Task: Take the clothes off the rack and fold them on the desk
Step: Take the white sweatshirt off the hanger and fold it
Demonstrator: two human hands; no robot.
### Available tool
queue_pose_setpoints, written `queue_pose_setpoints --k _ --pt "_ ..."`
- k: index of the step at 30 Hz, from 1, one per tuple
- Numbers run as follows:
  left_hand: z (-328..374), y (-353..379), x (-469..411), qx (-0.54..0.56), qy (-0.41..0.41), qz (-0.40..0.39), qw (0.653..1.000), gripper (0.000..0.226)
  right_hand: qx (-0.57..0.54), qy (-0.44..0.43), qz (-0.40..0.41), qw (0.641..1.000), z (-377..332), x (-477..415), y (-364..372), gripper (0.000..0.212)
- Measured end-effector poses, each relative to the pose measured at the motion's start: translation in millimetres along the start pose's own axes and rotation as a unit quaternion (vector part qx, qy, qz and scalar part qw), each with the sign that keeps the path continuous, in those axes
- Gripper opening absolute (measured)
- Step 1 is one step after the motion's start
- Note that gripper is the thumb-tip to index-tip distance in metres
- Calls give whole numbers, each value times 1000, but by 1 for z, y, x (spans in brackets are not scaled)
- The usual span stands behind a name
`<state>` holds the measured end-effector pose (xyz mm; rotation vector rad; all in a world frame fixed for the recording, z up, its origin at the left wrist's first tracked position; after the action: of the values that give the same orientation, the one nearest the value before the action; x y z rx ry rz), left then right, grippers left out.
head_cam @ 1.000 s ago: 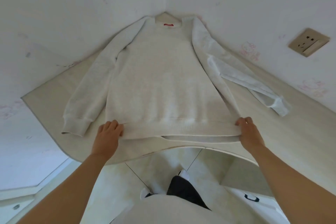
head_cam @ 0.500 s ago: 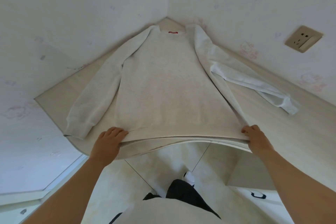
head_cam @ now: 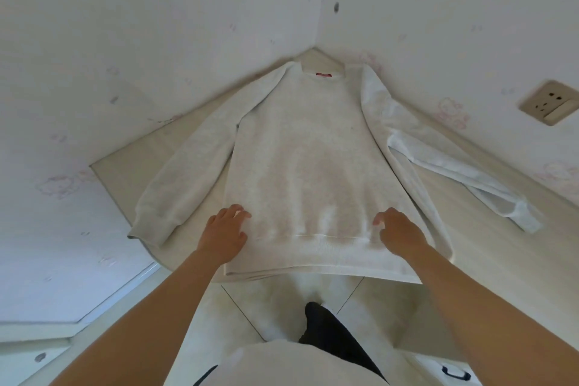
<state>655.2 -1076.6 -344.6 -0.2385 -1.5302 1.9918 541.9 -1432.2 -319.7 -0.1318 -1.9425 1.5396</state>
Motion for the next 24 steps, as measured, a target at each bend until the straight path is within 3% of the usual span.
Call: queue_pose_setpoints --k 9,14,17,19,24 --pt "-44 -26 -36 29 -223 112 968 51 -27 -171 -45 984 -123 -74 -22 37" --pt "-77 -20 -42 52 -251 37 966 46 -9 -274 -86 958 -189 -114 -23 38" --pt "-93 -16 -45 68 -265 52 960 38 -5 -320 -107 941 -225 -139 -19 43" --pt "-100 -14 -46 84 -304 56 947 41 0 -334 -94 938 -243 -152 -17 50" --pt "-131 -3 -53 36 -367 -34 929 57 84 -298 -96 946 -254 -187 9 70"
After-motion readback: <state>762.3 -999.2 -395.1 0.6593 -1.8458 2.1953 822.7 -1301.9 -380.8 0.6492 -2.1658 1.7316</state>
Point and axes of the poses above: each hand's wrist, its own x-axis away from the middle knuckle, its own y-axis out of the palm, z = x × y, the point moved 3 cm from there along -x, towards the middle knuckle, and after that the axes turned 4 degrees about y, right-handed, at the moved point
